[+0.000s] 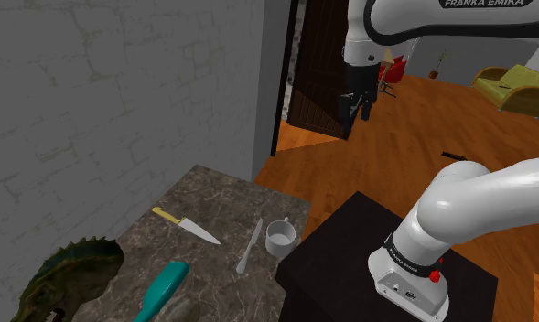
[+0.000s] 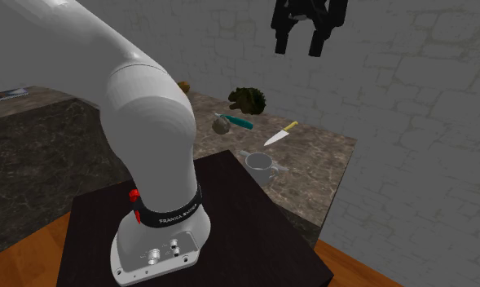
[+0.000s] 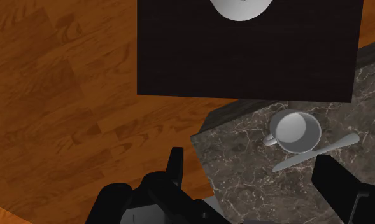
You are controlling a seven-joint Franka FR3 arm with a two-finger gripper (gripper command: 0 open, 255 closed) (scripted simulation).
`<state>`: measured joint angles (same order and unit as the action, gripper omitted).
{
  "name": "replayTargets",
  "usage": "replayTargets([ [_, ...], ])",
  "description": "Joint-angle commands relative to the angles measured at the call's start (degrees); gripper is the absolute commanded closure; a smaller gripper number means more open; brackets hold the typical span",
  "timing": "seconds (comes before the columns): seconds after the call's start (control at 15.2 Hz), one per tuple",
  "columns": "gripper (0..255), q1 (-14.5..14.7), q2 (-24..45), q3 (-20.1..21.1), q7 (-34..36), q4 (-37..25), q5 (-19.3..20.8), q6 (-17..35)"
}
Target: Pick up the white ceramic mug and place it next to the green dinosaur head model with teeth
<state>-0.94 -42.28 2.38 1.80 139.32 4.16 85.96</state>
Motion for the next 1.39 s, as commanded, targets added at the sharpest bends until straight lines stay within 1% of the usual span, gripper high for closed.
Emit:
replayTargets([
  [0.0, 0, 0.0, 0.0, 0.0, 0.0, 0.0, 0.0, 0.0],
  [0.4, 0, 2.2, -1.3, 3.3, 4.4, 11.1, -3.5, 11.9],
  [0.73, 0, 4.4, 0.7, 6.7, 8.1, 18.4, -6.7, 23.2],
  [1.06, 0, 6.7, 6.6, 10.7, 12.0, 23.7, -9.7, 36.2],
  [1.32, 0, 8.0, 14.4, 14.3, 15.6, 25.9, -11.3, 47.9],
])
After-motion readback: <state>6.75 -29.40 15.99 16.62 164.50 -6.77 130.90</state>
